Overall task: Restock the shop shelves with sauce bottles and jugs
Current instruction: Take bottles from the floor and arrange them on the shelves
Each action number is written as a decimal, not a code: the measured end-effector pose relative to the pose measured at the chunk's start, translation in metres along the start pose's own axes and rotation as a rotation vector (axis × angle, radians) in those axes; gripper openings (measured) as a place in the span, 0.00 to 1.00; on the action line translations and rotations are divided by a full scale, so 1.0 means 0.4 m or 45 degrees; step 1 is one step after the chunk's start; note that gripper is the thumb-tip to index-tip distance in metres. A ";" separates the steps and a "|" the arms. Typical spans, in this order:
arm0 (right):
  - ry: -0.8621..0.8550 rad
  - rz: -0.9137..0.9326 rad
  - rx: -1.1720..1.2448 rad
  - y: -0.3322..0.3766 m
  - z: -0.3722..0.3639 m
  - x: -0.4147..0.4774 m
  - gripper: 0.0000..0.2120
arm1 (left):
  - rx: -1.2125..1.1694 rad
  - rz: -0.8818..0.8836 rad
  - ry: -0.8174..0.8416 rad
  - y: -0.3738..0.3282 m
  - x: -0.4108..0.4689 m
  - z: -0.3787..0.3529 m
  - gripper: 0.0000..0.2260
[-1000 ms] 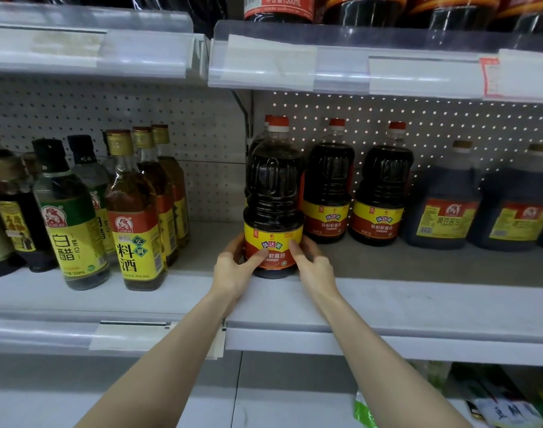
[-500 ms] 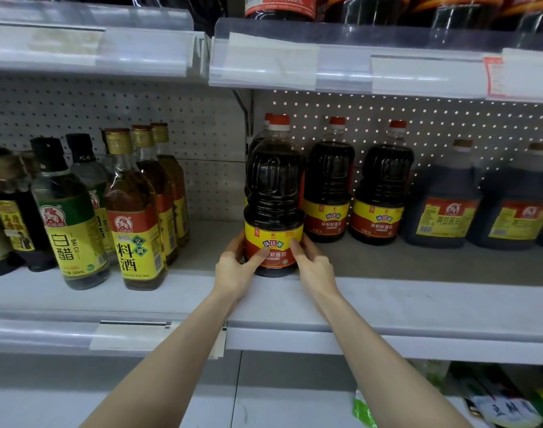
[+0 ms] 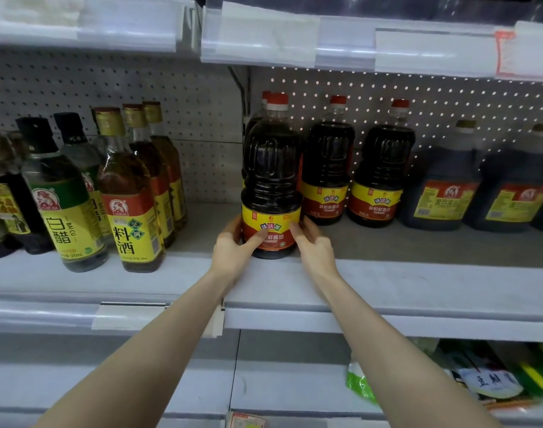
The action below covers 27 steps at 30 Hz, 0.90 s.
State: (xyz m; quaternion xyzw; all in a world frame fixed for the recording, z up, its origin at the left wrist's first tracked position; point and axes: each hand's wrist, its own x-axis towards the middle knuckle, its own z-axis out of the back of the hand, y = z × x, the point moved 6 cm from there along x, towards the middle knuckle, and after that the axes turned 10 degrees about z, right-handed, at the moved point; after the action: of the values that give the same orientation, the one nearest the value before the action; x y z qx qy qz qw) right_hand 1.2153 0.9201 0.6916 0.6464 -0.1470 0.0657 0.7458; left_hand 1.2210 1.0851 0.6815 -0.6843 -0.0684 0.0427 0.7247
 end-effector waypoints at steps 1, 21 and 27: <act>0.001 0.021 0.005 0.014 0.008 -0.007 0.25 | -0.003 -0.003 -0.005 -0.011 -0.010 0.000 0.26; 0.005 -0.199 -0.009 -0.154 0.329 -0.479 0.09 | 0.162 0.323 -0.023 0.216 -0.548 -0.157 0.21; 0.080 -0.446 -0.050 -0.409 0.366 -0.675 0.08 | 0.180 0.563 0.041 0.481 -0.679 -0.201 0.19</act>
State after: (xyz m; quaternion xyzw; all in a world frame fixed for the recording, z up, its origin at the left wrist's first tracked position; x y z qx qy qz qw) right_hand 0.9867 0.7756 0.4725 0.6451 -0.0101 -0.0480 0.7626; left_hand 0.9717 0.9750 0.4741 -0.6308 0.0978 0.1941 0.7449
